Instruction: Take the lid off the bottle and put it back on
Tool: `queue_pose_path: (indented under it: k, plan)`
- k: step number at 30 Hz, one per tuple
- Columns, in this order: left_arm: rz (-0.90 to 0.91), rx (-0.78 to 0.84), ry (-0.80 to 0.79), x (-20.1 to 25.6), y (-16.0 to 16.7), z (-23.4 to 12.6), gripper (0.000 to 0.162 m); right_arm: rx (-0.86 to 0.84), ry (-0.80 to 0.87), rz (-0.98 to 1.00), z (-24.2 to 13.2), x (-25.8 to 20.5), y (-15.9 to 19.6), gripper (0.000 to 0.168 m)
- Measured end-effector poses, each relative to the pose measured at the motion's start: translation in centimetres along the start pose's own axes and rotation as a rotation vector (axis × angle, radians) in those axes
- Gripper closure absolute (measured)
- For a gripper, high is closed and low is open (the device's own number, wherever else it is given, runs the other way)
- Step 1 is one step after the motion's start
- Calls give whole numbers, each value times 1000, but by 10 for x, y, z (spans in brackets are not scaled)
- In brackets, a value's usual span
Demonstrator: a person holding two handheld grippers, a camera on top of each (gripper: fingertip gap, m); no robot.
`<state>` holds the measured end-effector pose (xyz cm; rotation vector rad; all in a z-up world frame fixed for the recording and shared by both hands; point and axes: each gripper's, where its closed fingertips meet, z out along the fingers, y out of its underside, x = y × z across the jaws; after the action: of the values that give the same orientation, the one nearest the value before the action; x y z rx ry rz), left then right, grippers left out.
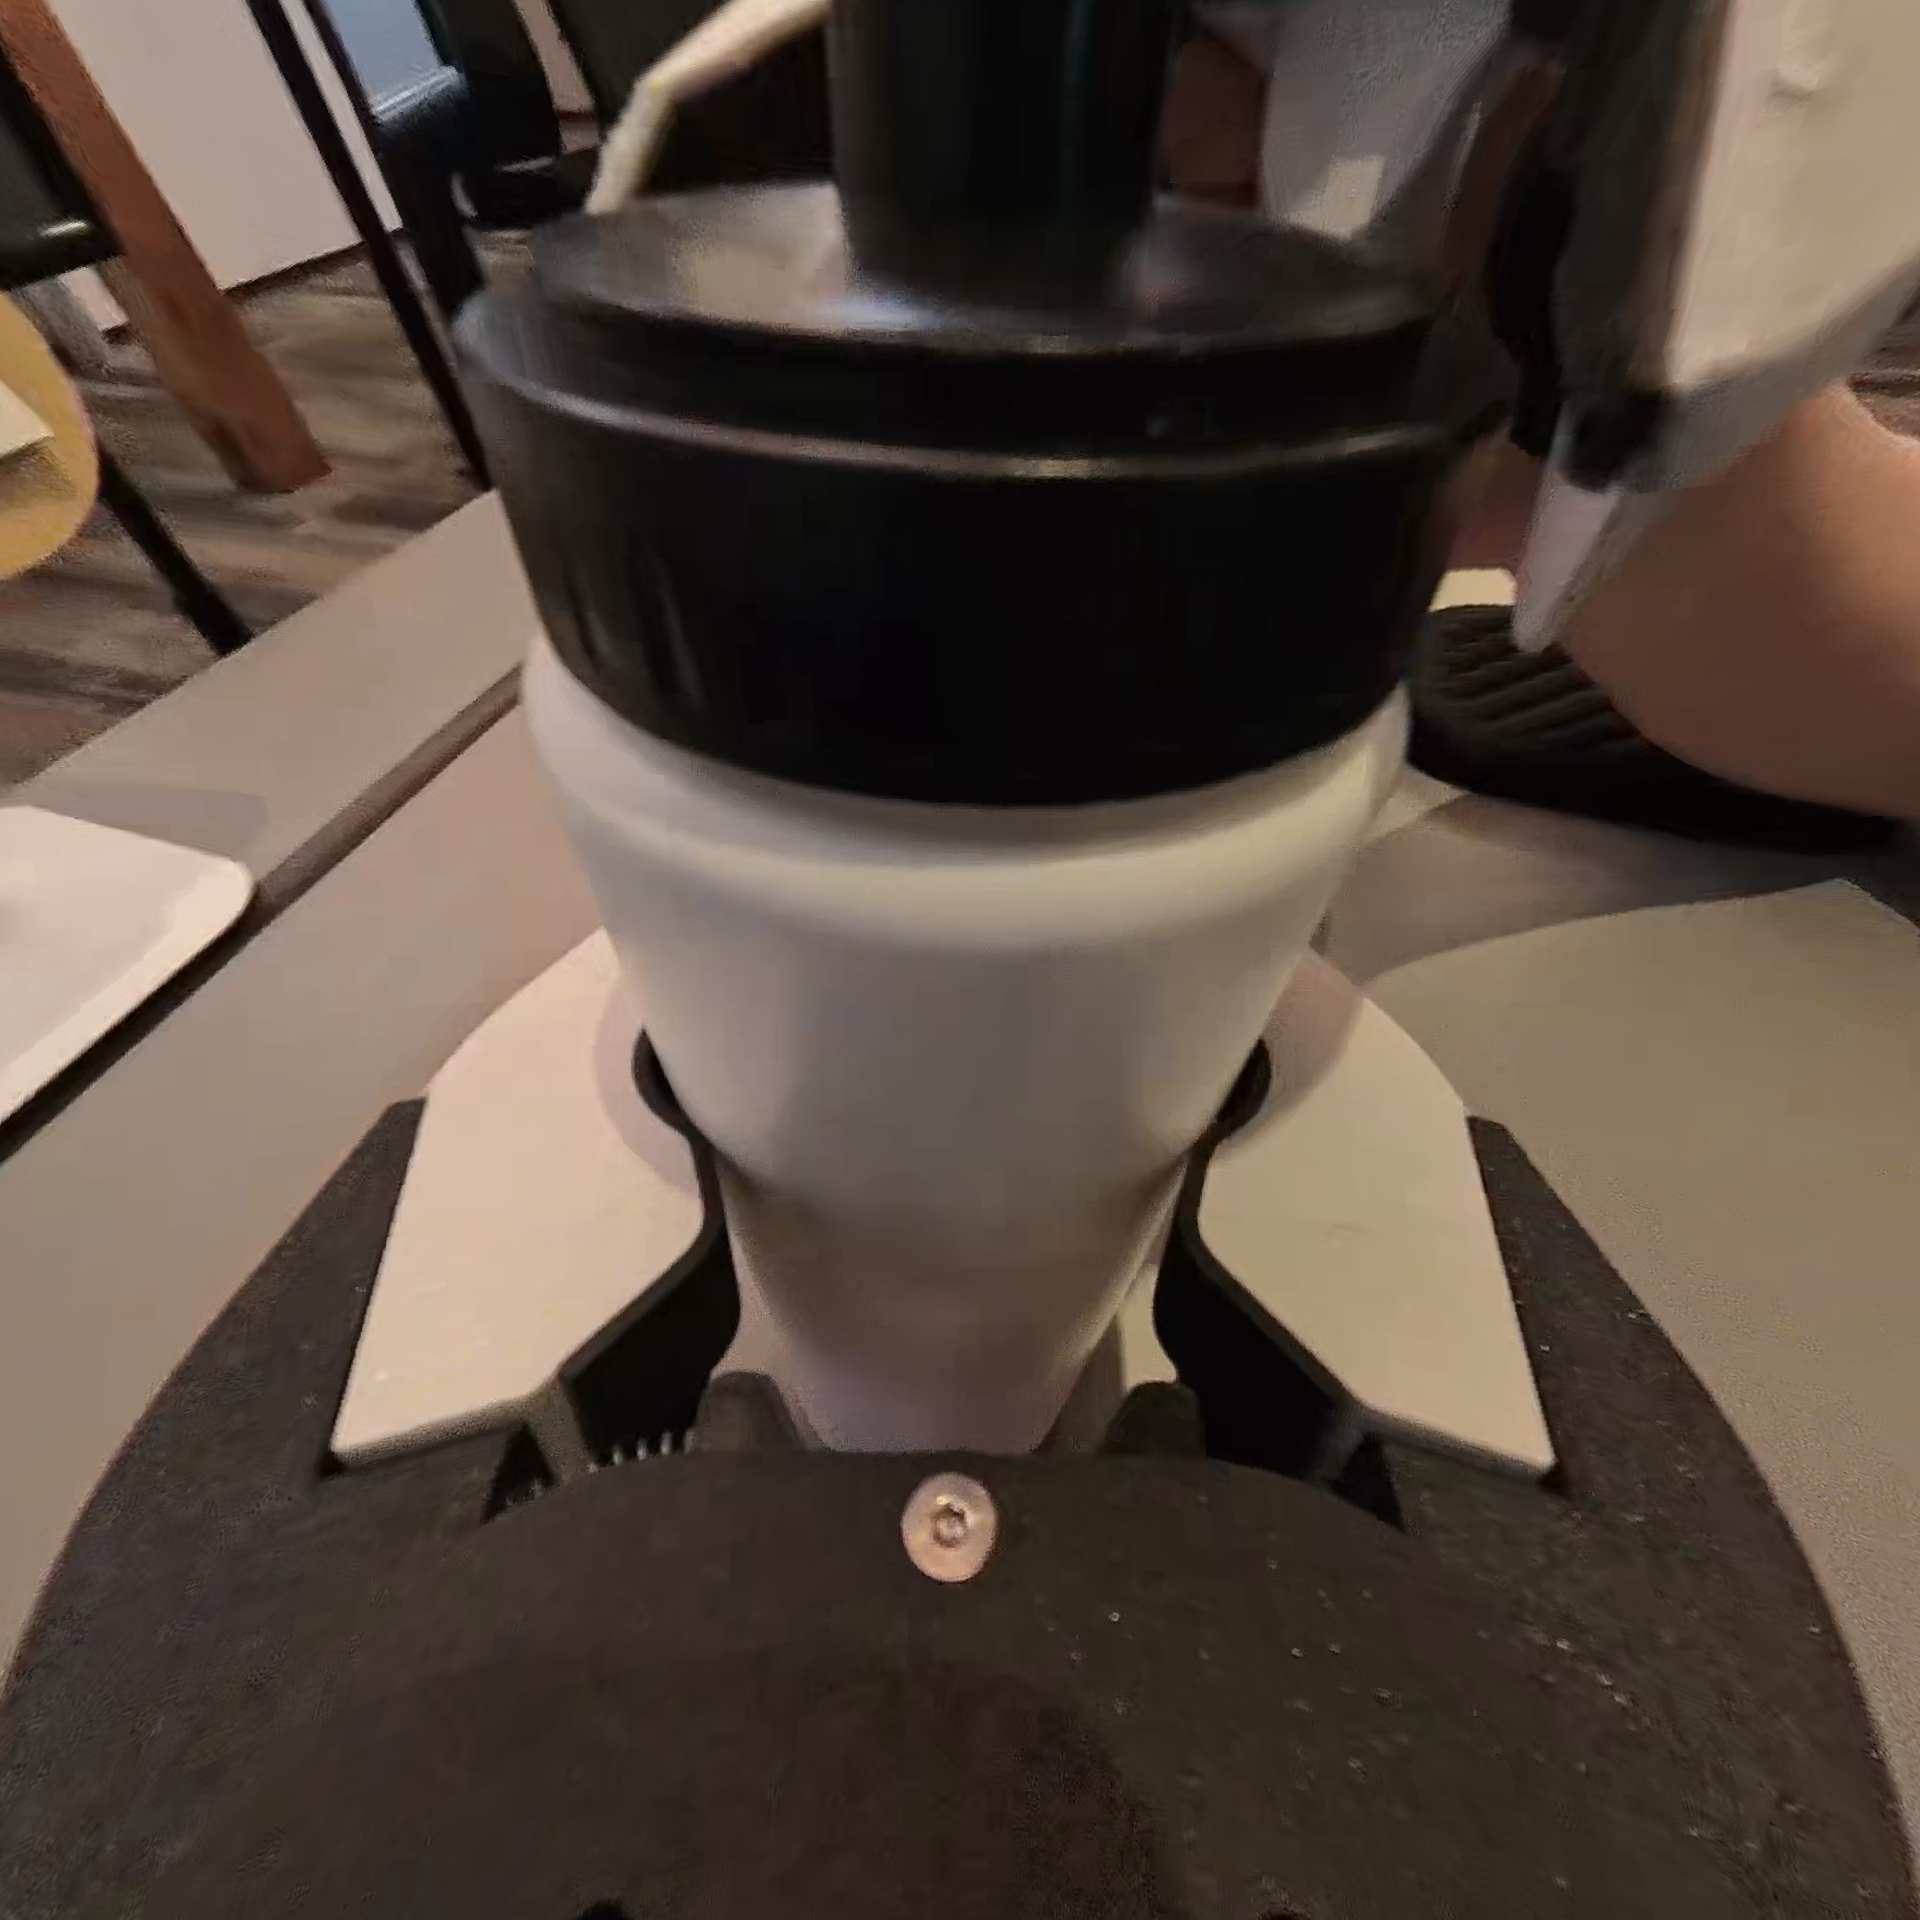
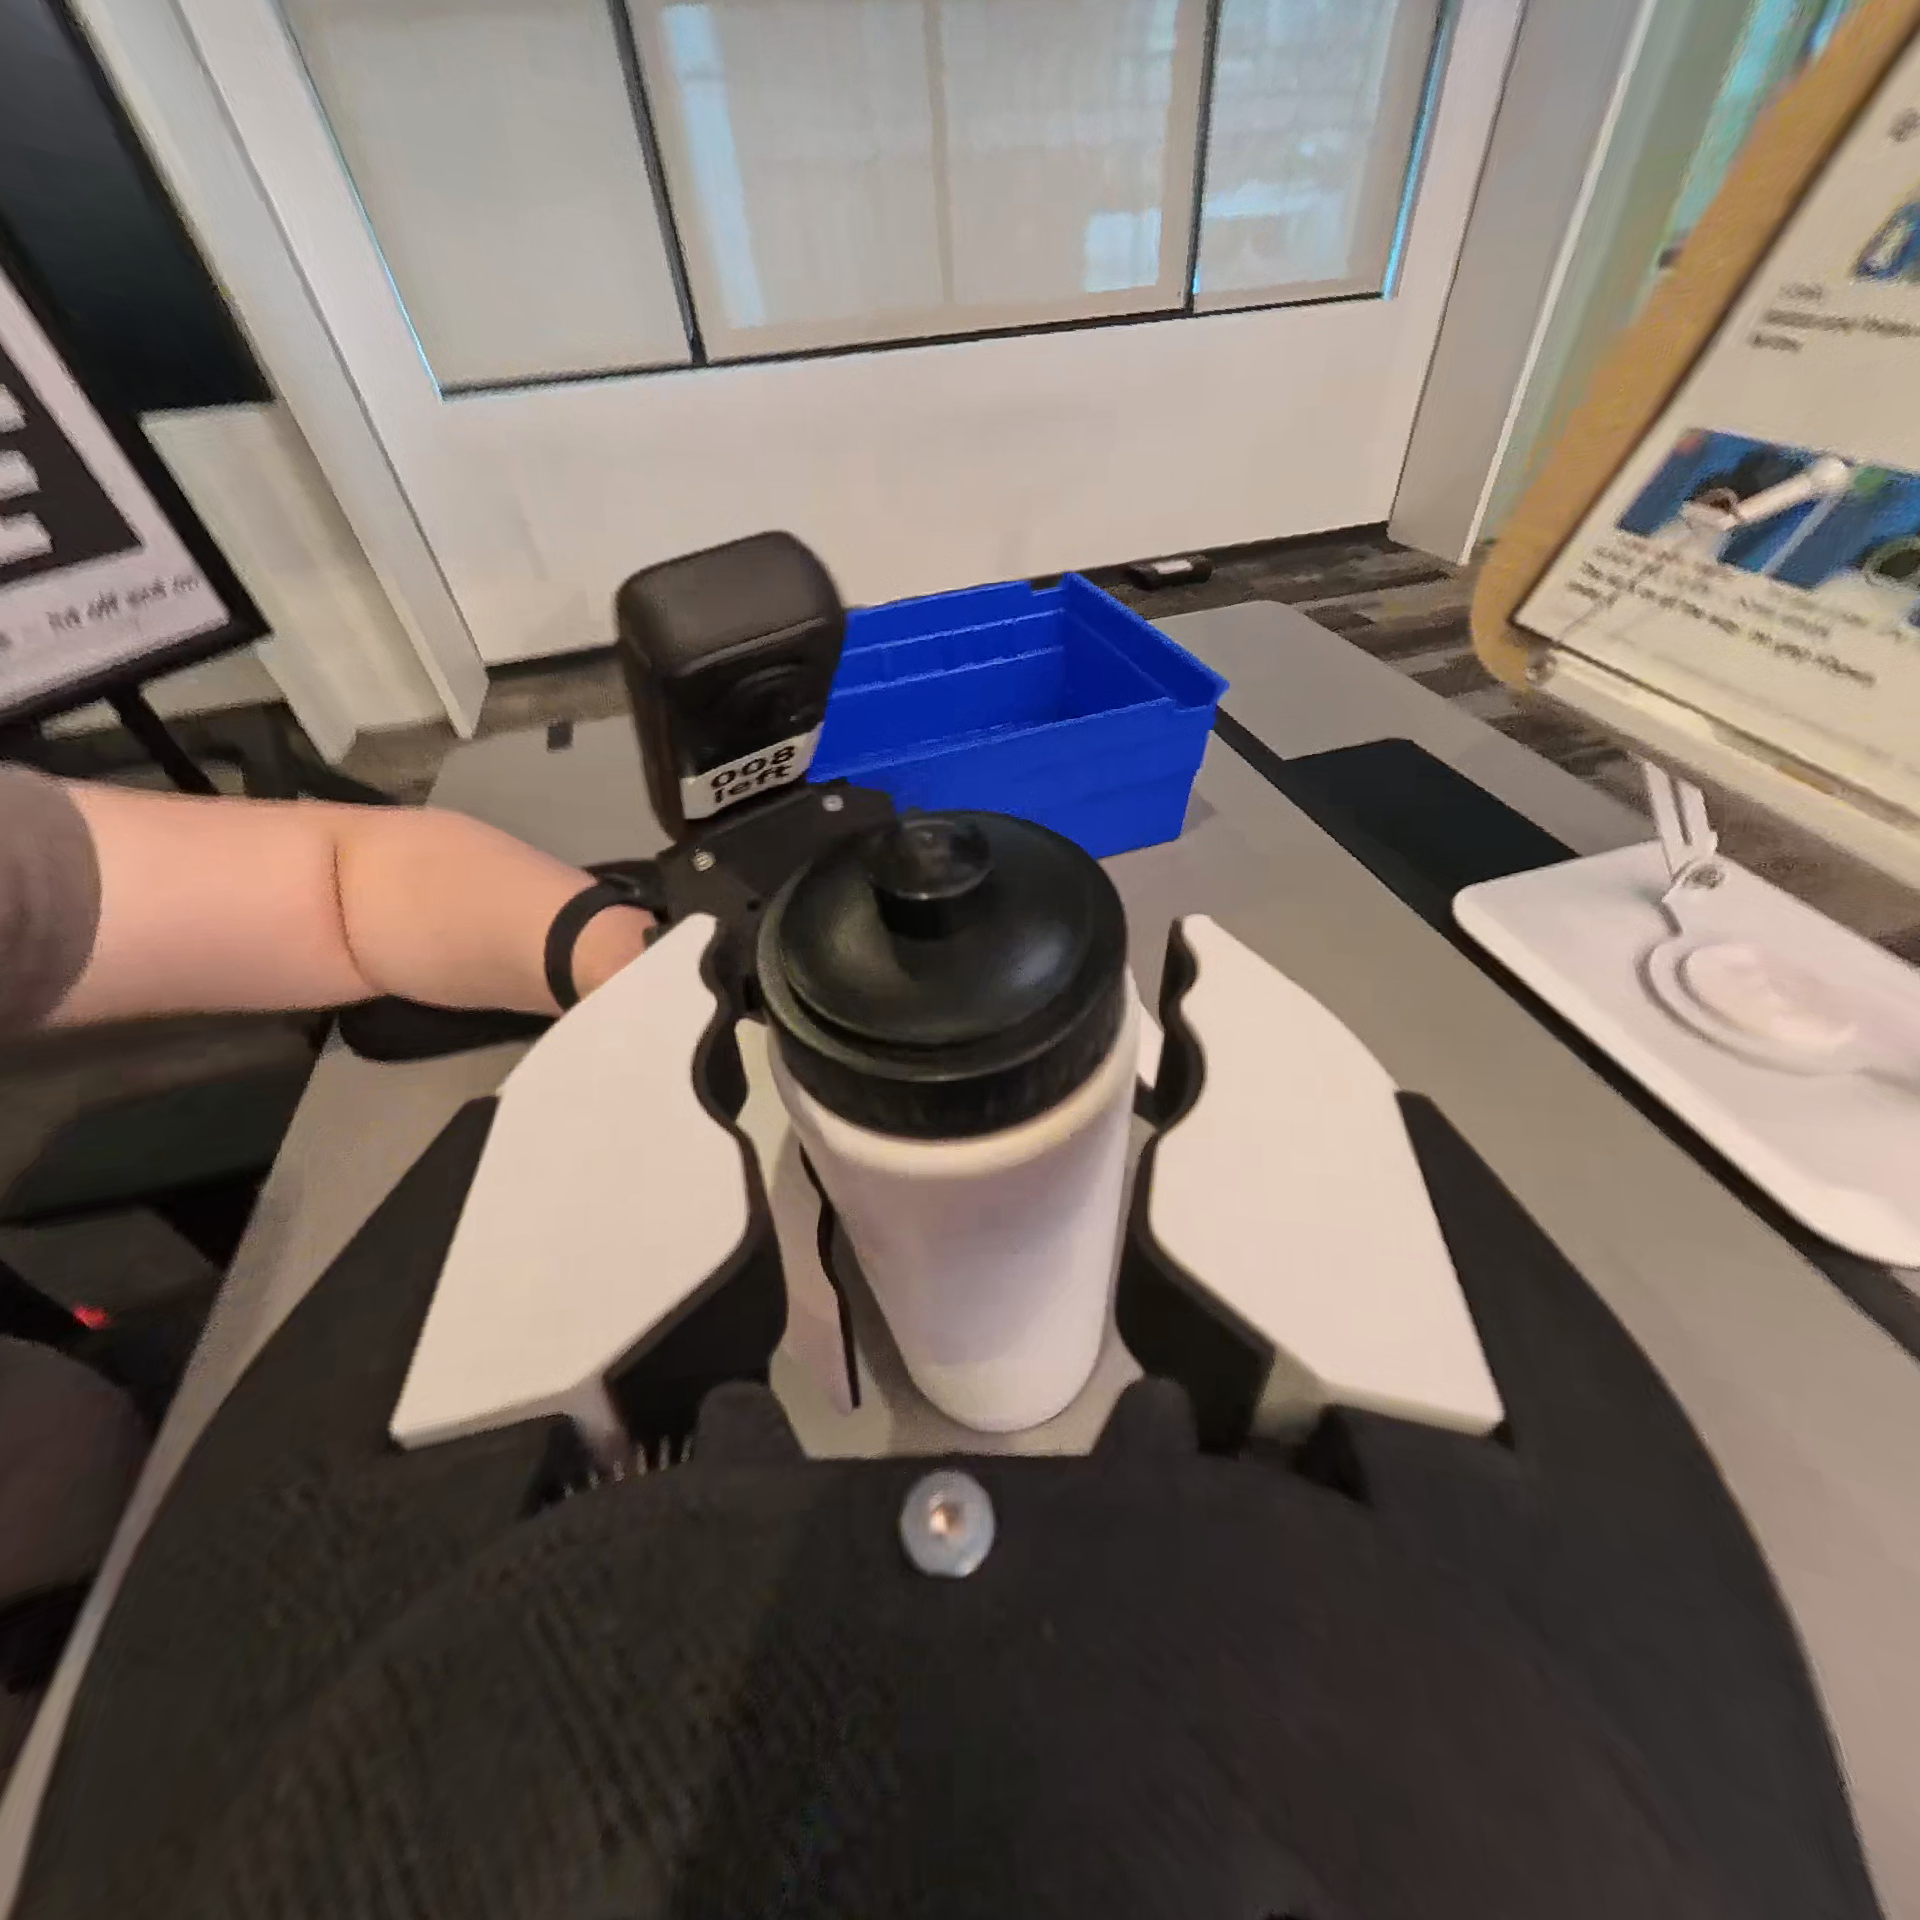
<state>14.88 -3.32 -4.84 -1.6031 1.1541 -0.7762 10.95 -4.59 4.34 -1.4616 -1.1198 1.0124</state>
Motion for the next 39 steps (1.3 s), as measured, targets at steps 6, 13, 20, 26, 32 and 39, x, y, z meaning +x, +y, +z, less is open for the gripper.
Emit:
queue_pose_path:
  k: [6, 13, 20, 26, 32, 39]
  plan:
    - [-30, 40, 178, 23, -1, 2, 59, -58, -51, -80, -2, -11, 4, 97]
    - [-33, 90, 235, 30, -8, -1, 60, -74, -98, -56, -4, -15, 6, 98]
    - [-34, 35, 156, 23, -6, 1, 62, -90, -23, -100, -3, -11, 6, 98]
    - [-84, 14, -2, 6, -4, 1, 62, -61, 102, -54, 3, 0, 4, 98]
    - [-120, -10, -157, -7, -1, -2, 61, -20, 250, -15, 8, 5, 3, 98]
    - [-45, -9, 73, 19, -4, 4, 62, -90, -46, -68, -2, -10, 9, 91]
